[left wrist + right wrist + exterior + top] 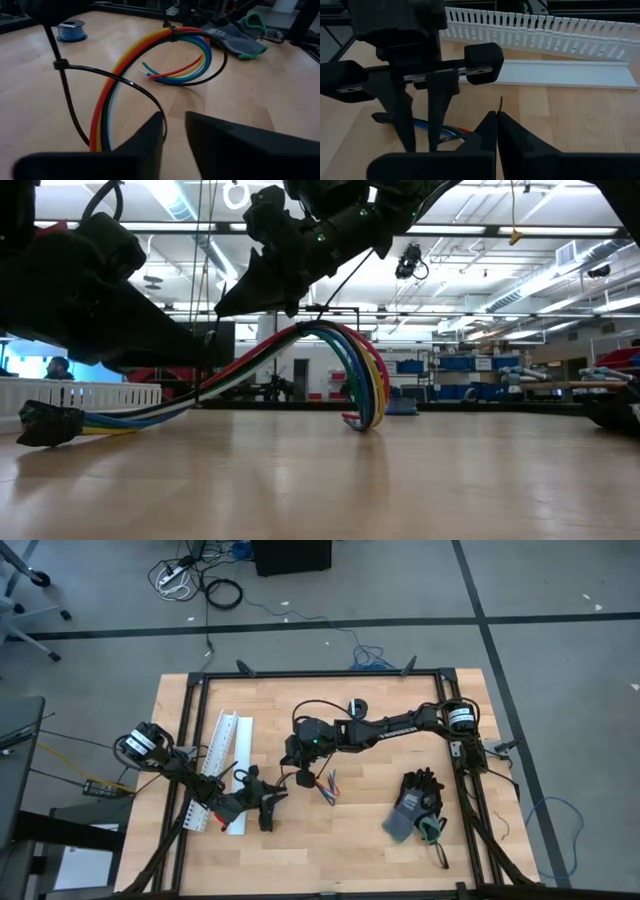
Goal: Ziptie cables
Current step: Wrap the cables together using a ziptie
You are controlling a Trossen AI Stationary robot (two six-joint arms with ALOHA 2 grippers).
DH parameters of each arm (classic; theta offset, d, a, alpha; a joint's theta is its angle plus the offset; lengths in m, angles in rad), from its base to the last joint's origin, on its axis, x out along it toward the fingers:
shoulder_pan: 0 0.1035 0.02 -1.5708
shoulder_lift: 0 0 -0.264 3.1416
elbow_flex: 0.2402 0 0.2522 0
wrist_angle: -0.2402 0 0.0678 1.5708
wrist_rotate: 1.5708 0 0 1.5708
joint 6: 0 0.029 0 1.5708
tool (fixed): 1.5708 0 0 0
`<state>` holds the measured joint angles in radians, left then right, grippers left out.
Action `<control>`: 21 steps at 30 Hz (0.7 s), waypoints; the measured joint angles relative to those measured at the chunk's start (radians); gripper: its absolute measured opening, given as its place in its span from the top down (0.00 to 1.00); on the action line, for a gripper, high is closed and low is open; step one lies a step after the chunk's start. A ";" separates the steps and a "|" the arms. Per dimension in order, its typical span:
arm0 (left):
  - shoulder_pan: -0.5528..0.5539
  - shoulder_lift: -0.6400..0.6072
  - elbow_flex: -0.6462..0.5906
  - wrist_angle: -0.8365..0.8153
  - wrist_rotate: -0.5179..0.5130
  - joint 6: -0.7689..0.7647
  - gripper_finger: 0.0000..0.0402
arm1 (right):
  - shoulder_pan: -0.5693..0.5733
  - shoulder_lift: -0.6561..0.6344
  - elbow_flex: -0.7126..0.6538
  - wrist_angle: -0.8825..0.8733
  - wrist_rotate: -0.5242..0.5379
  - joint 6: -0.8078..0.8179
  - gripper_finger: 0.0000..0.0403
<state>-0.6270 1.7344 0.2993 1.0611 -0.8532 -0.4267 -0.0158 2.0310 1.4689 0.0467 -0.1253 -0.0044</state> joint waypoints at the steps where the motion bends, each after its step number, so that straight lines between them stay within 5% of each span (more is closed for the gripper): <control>1: 0.000 0.000 0.000 0.001 -0.004 -0.002 0.75 | 0.000 0.000 0.000 -0.002 0.001 0.000 1.00; 7: -0.004 -0.037 -0.002 0.009 -0.021 0.021 0.63 | 0.001 0.000 0.000 -0.027 -0.012 0.001 1.00; 21: -0.048 -0.289 -0.030 -0.243 -0.064 0.054 0.71 | 0.026 0.000 0.000 -0.048 -0.058 0.002 1.00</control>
<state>-0.6750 1.4459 0.2691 0.8185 -0.9177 -0.3723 0.0102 2.0312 1.4689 -0.0017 -0.1835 -0.0021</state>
